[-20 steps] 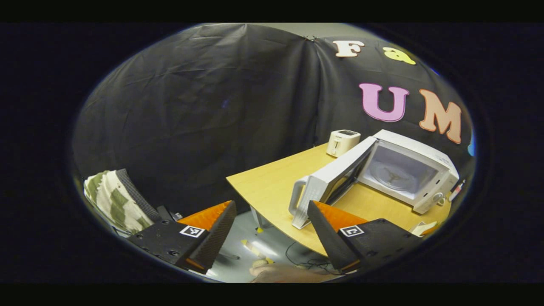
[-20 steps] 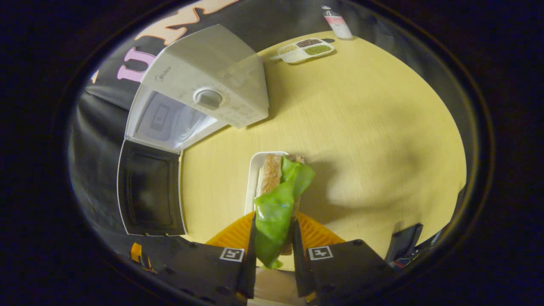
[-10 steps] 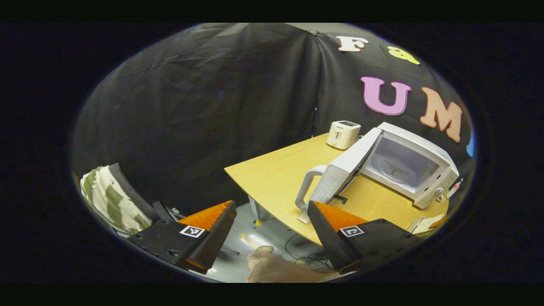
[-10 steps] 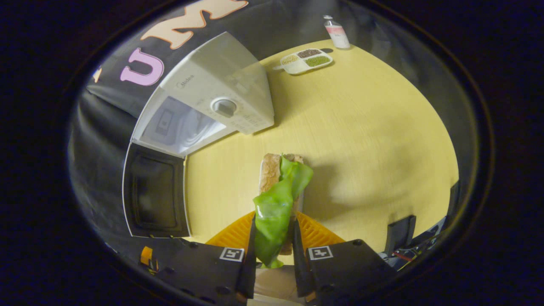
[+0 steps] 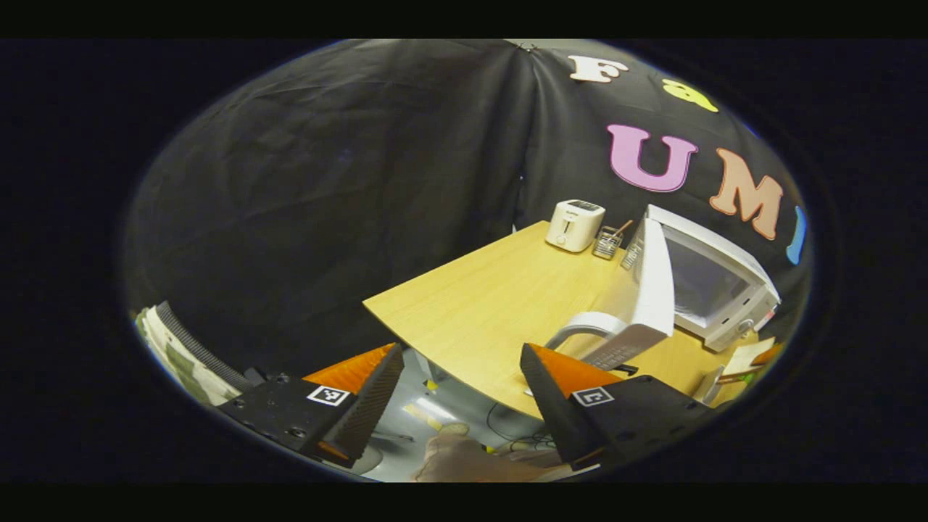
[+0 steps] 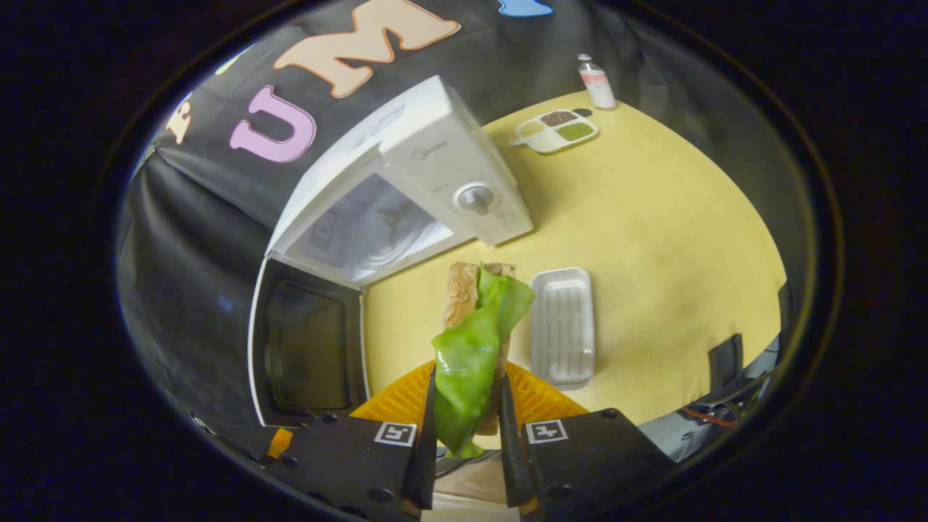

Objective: Open the microwave oven with the left hand, put the food in, and close the microwave oven.

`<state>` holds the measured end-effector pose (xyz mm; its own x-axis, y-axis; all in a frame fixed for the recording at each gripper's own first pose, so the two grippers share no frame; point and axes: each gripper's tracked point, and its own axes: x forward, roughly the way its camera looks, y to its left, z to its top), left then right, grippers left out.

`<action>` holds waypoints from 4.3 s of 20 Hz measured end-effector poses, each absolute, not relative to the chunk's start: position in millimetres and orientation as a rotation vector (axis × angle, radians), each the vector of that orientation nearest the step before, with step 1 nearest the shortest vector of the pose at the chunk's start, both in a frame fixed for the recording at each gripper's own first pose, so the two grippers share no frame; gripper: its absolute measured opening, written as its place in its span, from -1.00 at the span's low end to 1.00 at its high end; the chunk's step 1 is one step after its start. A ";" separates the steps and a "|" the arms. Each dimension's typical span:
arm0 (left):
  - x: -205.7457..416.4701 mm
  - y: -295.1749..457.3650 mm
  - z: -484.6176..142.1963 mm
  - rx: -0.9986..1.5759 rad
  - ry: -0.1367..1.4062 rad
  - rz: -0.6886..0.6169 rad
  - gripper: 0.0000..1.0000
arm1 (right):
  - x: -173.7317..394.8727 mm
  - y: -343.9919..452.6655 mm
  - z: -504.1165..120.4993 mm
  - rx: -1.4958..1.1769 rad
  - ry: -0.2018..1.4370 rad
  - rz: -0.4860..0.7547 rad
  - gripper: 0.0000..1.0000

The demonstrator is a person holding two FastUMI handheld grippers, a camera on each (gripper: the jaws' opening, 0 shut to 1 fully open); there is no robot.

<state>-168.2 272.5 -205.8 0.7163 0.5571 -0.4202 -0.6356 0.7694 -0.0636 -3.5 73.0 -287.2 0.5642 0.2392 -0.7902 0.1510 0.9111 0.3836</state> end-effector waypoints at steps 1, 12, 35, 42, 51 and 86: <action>-164.1 277.6 -205.7 -0.209 0.398 0.647 0.84 | -4.0 86.3 -285.7 0.454 0.971 0.062 -0.20; -122.9 333.3 -179.6 -0.065 0.364 0.520 0.89 | 8.0 221.4 -283.2 0.589 0.875 0.210 -0.20; -103.8 377.5 -172.7 -0.049 0.347 0.620 0.84 | 195.6 259.0 -328.2 0.673 0.510 0.062 -0.21; -110.1 379.5 -176.1 -0.042 0.374 0.651 0.84 | 233.6 255.5 -351.4 0.601 0.481 0.040 -0.22; -113.2 380.3 -179.5 -0.008 0.411 0.674 0.82 | 266.7 256.1 -353.1 0.313 0.421 0.020 -0.14; -91.4 376.5 -218.3 -0.039 0.550 0.555 -0.99 | 58.8 192.2 -237.7 0.028 0.296 -0.149 0.84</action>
